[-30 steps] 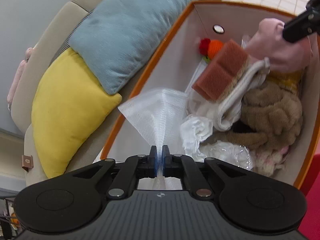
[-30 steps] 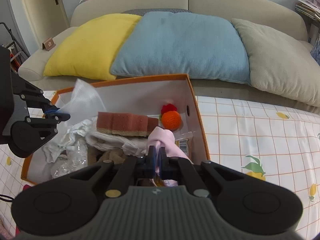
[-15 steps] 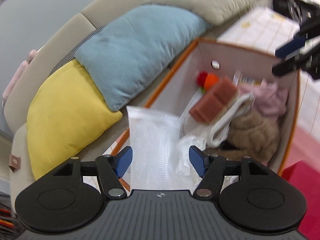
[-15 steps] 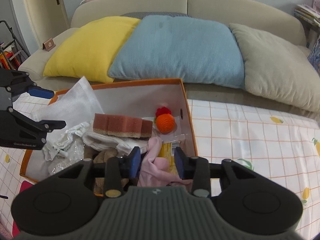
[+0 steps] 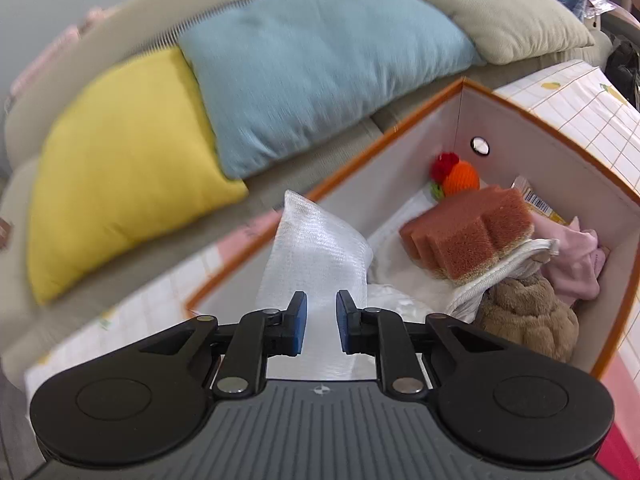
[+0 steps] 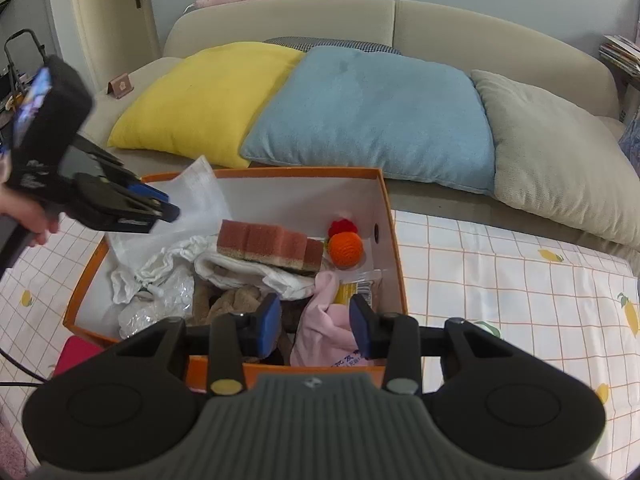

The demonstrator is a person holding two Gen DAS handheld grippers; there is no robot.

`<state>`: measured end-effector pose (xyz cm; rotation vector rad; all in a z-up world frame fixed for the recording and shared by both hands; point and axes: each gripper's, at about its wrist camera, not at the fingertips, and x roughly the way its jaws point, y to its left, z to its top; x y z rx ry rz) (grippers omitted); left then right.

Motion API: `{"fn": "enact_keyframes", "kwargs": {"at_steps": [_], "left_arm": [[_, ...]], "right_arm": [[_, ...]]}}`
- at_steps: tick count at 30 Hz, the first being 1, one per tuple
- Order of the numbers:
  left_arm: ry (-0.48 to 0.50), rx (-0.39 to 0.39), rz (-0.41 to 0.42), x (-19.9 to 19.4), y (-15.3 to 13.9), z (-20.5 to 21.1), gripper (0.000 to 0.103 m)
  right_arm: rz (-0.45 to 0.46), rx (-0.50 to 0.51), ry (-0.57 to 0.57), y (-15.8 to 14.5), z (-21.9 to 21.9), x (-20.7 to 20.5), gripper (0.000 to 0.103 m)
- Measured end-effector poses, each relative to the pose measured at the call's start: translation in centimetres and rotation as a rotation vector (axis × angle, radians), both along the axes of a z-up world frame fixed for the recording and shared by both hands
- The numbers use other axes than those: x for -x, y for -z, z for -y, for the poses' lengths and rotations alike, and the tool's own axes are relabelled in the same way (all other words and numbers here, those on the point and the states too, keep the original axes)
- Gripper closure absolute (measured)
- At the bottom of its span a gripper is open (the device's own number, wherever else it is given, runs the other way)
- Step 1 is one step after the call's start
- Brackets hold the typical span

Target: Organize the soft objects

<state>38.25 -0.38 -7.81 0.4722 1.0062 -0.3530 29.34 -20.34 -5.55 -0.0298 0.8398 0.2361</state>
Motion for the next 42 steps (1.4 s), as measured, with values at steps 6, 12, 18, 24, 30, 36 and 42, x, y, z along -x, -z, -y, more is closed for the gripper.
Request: {"fn": "enact_keyframes", "kwargs": {"at_steps": [6,12,18,24,30,36,42], "left_arm": [[-0.035,0.020,-0.070,-0.5,2.1,0.2,0.081],[-0.029,0.061,-0.003,0.8,-0.4,-0.4,0.076],[-0.036,0.156,0.116,4.8,-6.2,-0.8,0.062],[-0.087,0.201,0.297,13.0,-9.8,-0.7,0.053],[-0.202,0.352,0.322,20.8,-9.4,-1.4,0.053],[-0.301,0.413,0.340,25.7,-9.7,-2.4,0.046],[-0.383,0.491,0.378,29.2,-10.9,-3.5,0.038]], "right_arm": [[-0.027,0.005,0.007,1.0,-0.1,-0.7,0.065],[-0.038,0.008,0.016,1.4,-0.2,-1.1,0.065],[-0.013,0.011,0.021,-0.1,-0.3,-0.3,0.058],[0.065,-0.011,0.027,-3.2,-0.3,2.4,0.038],[0.122,-0.065,0.031,-6.0,-0.4,6.4,0.033],[0.171,-0.078,0.022,-8.0,-0.7,11.1,0.026],[0.232,-0.081,0.049,-8.9,-1.0,16.6,0.020]]}}
